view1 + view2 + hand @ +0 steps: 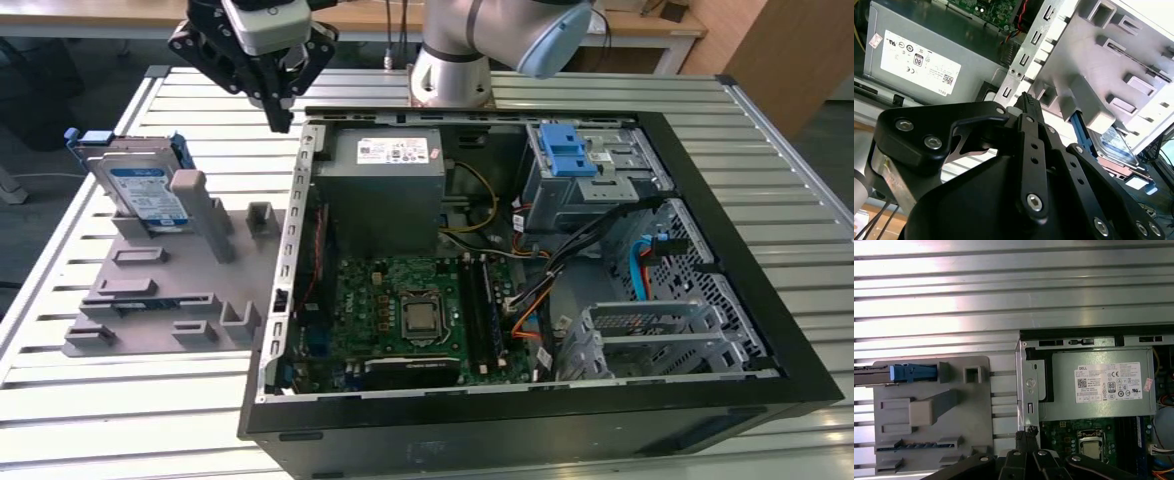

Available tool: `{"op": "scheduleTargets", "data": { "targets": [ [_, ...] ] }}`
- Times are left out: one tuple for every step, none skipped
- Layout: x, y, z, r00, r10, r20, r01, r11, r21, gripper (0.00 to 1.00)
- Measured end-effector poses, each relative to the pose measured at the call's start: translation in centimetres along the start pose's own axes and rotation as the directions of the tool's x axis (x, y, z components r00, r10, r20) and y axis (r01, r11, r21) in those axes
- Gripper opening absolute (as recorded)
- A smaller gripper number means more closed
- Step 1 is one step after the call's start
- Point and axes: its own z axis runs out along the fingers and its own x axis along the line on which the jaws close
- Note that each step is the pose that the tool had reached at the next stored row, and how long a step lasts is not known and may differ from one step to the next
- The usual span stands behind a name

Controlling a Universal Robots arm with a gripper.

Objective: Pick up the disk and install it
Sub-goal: 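Reach for the disk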

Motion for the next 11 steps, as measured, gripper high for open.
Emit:
{"op": "scheduleTargets", "data": {
  "targets": [
    [0.07,-0.01,0.00,1.0000,0.000,0.0000,0.000,1.0000,-0.0001,0.11],
    [0.15,-0.01,0.00,1.0000,0.000,0.0000,0.000,1.0000,-0.0001,0.11],
    [0.23,-0.02,0.00,1.0000,0.000,0.0000,0.000,1.0000,0.0000,0.11],
    [0.30,-0.02,0.00,1.0000,0.000,0.0000,0.000,1.0000,-0.0001,0.11],
    [0.38,-0.03,0.00,1.0000,0.000,0.0000,0.000,1.0000,-0.0001,0.11],
    [0.45,-0.03,0.00,1.0000,0.000,0.0000,0.000,1.0000,-0.0001,0.11],
    [0.53,-0.04,0.00,1.0000,0.000,0.0000,0.000,1.0000,0.0000,0.11],
    [0.63,-0.05,0.00,1.0000,0.000,0.0000,0.000,1.0000,-0.0001,0.11],
    [0.72,-0.06,0.00,1.0000,0.000,0.0000,0.000,1.0000,0.0000,0.11],
    [0.80,-0.06,0.00,1.0000,0.000,0.0000,0.000,1.0000,-0.0001,0.11],
    [0.87,-0.07,0.00,1.0000,0.000,0.0001,0.000,1.0000,-0.0001,0.11]
  ]
}}
